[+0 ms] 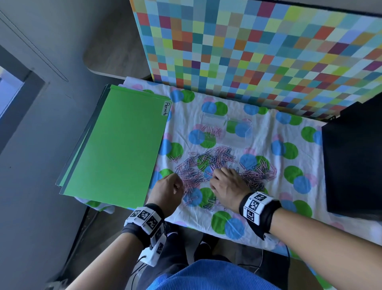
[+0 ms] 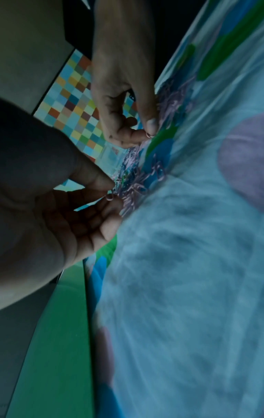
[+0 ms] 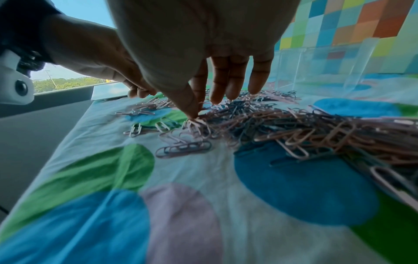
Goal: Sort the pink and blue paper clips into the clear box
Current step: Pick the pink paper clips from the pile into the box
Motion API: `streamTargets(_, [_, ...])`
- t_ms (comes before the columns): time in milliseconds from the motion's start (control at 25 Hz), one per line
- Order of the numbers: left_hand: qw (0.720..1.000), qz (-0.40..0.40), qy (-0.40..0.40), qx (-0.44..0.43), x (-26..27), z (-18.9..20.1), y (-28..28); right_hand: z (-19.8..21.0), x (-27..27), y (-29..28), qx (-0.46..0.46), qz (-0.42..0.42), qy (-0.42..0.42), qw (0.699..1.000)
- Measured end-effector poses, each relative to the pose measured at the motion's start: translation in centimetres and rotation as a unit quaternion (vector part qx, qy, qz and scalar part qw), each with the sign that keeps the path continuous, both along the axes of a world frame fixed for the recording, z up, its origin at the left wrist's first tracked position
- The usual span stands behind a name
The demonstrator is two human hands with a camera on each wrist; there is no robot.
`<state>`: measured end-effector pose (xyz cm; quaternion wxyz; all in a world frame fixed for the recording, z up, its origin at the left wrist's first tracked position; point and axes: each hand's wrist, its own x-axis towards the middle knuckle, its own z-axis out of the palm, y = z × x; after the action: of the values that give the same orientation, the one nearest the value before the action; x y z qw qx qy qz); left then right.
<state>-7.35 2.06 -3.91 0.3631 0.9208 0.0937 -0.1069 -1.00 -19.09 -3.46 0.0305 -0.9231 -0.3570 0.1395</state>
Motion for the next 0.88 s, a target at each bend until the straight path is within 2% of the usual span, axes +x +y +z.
streamTargets(80, [0.999,0.021,-0.008,-0.029,-0.1,0.1,0.2,0.5,0.2,0.2,0.022,0.001,0.038,0.999])
streamTargets(160, [0.999,0.028,0.001,-0.043,-0.4,0.0,0.3,1.4,0.5,0.4,0.101,-0.047,0.111,0.988])
streamTargets(240, [0.998,0.031,0.022,-0.04,-0.6,-0.1,0.6,1.9,1.0,0.7,0.179,-0.132,0.197,0.955])
streamTargets(360, [0.997,0.044,0.06,-0.02,-0.6,-0.1,0.7,2.1,1.6,1.1,0.222,-0.205,0.28,0.911])
streamTargets(520, [0.997,0.028,0.066,-0.007,-0.4,0.1,0.5,1.7,2.3,0.8,0.211,-0.228,0.29,0.905])
streamTargets(720, [0.994,-0.036,0.07,0.069,-0.7,-0.2,0.2,1.2,2.3,-0.1,0.183,-0.254,0.276,0.909])
streamTargets(880, [0.992,-0.069,0.055,0.093,-0.9,-0.4,0.0,0.6,2.4,-0.6,0.223,-0.301,0.308,0.874])
